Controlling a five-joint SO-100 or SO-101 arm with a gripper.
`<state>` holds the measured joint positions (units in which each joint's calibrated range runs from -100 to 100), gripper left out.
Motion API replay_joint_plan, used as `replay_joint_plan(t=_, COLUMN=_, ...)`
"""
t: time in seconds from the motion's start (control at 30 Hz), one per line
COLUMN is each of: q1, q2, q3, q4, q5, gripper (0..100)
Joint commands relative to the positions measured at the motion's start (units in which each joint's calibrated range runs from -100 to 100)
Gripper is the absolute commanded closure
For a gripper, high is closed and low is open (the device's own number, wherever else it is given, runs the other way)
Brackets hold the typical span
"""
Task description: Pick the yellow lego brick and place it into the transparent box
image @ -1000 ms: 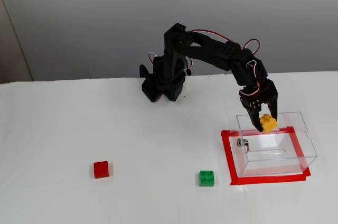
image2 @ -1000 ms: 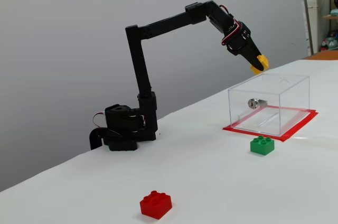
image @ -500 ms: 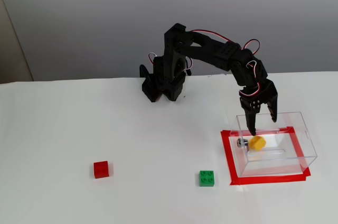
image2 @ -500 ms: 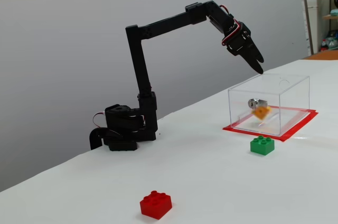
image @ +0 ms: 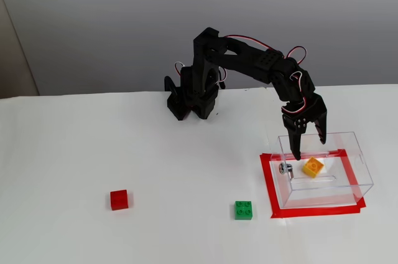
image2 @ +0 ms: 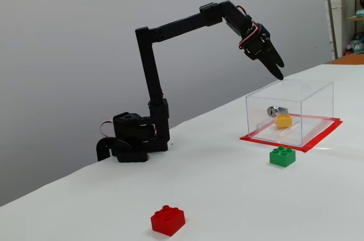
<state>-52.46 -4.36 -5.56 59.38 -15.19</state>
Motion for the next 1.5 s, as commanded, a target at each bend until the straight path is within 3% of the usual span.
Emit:
replay_joint_plan(t=0.0, q1=0.7, q2=-0.9, q3=-2.2, q4=-0.8, q5=0.1, gripper=71)
replay_joint_plan(t=0.2, q1=1.7, q2=-0.9, q3=-2.2, q4=-0.8, q5=0.2, gripper=71)
replay_joint_plan(t=0.53, q1=4.8, q2=-4.1, q3=-2.0, q4=0.1, q5=0.2, gripper=99)
replay_joint_plan(t=0.83, q1=14.1, q2=-17.7, q3=8.2, q4=0.1, q5=0.3, gripper=99)
replay_joint_plan(t=1.1, q1=33.9, q2=-34.3, q3=22.9, q4=0.1, q5=0.4, gripper=99)
replay_joint_plan(t=1.33, q1=47.7, q2=-42.8, q3=32.1, q4=0.1, q5=8.5, gripper=99)
replay_joint_plan(t=1.47, q1=52.4, q2=-46.4, q3=37.7, q4=0.1, q5=9.6, gripper=99)
